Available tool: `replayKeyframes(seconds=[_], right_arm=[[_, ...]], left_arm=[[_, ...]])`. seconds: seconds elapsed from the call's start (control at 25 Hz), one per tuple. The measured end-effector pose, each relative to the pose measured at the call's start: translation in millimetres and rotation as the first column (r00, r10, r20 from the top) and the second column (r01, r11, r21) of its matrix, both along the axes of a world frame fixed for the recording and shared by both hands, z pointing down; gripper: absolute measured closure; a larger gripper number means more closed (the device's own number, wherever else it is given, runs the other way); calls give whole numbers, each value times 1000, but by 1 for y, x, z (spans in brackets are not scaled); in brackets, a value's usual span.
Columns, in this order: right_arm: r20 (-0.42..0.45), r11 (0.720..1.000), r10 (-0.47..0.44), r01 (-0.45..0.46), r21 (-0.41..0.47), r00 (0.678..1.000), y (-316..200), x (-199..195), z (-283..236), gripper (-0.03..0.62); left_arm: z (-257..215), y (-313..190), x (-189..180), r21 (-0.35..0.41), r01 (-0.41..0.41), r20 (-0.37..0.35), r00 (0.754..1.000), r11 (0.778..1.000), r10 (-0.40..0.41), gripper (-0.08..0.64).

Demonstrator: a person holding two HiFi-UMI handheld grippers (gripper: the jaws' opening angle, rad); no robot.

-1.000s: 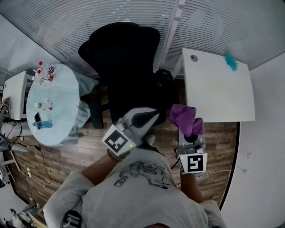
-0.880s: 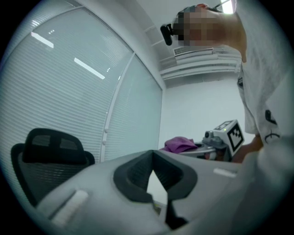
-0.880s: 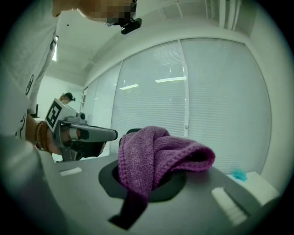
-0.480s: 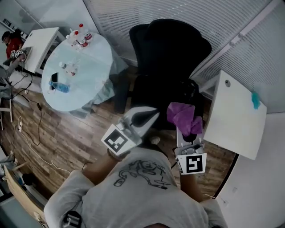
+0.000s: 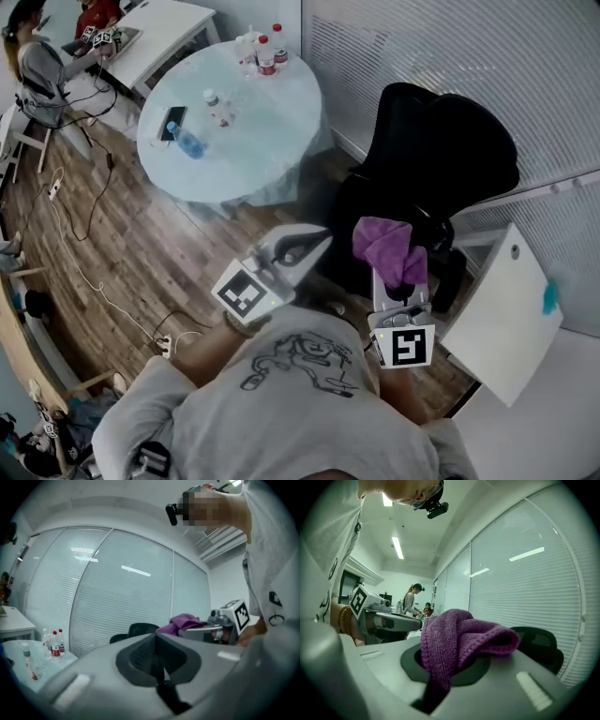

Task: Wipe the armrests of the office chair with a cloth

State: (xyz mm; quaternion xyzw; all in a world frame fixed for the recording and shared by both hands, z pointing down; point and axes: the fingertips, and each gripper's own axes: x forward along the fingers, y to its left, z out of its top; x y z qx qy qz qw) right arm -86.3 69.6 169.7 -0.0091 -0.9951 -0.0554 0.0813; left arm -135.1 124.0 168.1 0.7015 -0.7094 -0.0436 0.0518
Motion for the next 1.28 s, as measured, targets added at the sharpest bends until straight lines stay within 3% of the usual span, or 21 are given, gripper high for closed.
replayKeyframes(seconds=[0.32, 0.64, 0.96, 1.12, 1.28], right_arm=[[19, 996, -91, 90, 8, 996, 36, -78, 5, 561], [23, 994, -105, 105, -3, 994, 53, -102, -11, 561], [-26, 988, -152, 152, 2, 988, 48, -104, 7, 561], [-17, 988, -148, 147, -44, 989, 46, -106, 9, 561], [-69, 984, -168, 163, -67, 983, 44, -106, 32, 561]], left_arm=[[4, 31, -67, 20, 76, 15, 997, 997, -76, 560], [-8, 47, -84, 26, 87, 31, 996, 996, -88, 560], [4, 41, -86, 19, 119, 0, 993, 993, -119, 560], [17, 38, -86, -16, 127, -26, 992, 992, -127, 560], [40, 35, -90, -49, 144, -69, 987, 988, -147, 560]])
